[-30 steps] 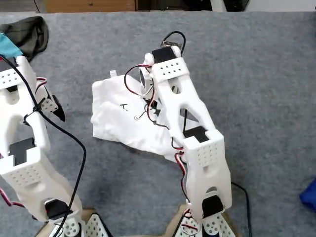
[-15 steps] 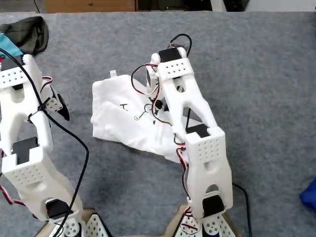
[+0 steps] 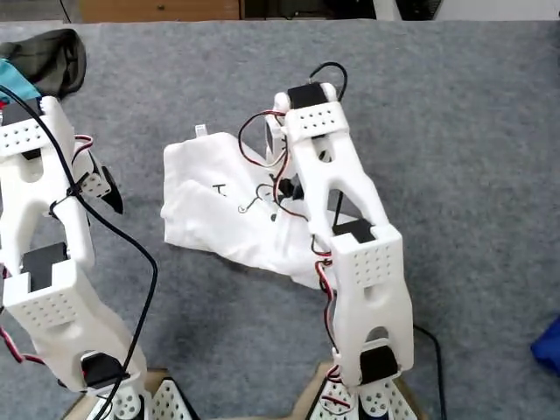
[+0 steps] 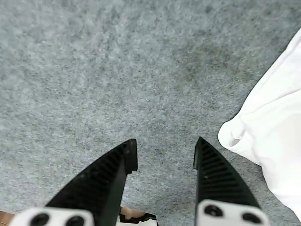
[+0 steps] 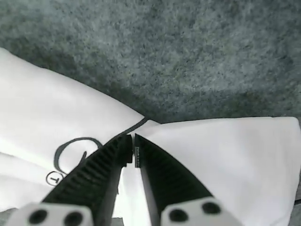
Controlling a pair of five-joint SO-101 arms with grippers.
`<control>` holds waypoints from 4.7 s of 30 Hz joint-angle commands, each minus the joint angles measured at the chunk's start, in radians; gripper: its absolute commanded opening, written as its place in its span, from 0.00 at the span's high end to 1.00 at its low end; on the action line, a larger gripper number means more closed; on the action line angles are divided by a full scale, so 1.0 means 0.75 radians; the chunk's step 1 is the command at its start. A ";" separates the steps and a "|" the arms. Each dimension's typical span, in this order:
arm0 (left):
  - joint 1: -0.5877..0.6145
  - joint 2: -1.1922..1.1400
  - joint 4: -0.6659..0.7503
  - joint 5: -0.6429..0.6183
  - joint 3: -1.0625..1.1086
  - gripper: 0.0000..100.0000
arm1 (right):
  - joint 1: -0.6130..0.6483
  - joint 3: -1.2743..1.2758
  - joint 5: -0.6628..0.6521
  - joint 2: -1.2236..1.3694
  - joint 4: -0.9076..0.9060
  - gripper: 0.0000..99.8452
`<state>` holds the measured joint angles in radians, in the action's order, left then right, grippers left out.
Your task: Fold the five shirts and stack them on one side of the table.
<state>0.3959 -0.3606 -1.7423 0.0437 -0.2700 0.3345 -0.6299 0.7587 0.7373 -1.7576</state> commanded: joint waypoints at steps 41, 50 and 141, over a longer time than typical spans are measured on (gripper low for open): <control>-0.329 -0.320 0.426 -0.270 -0.393 0.79 | -0.206 -0.285 -0.041 -0.302 -0.023 0.99; -0.372 -0.324 0.348 -0.307 -0.540 0.79 | -0.240 -0.285 -0.041 -0.300 -0.025 0.99; -0.180 -0.535 -0.023 -0.207 -1.569 0.98 | -0.247 -0.337 -0.041 -0.310 -0.023 0.99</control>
<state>0.2163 -0.7871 -1.7469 -0.0882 -1.3380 0.1718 -0.8017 0.7403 0.5884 -1.7622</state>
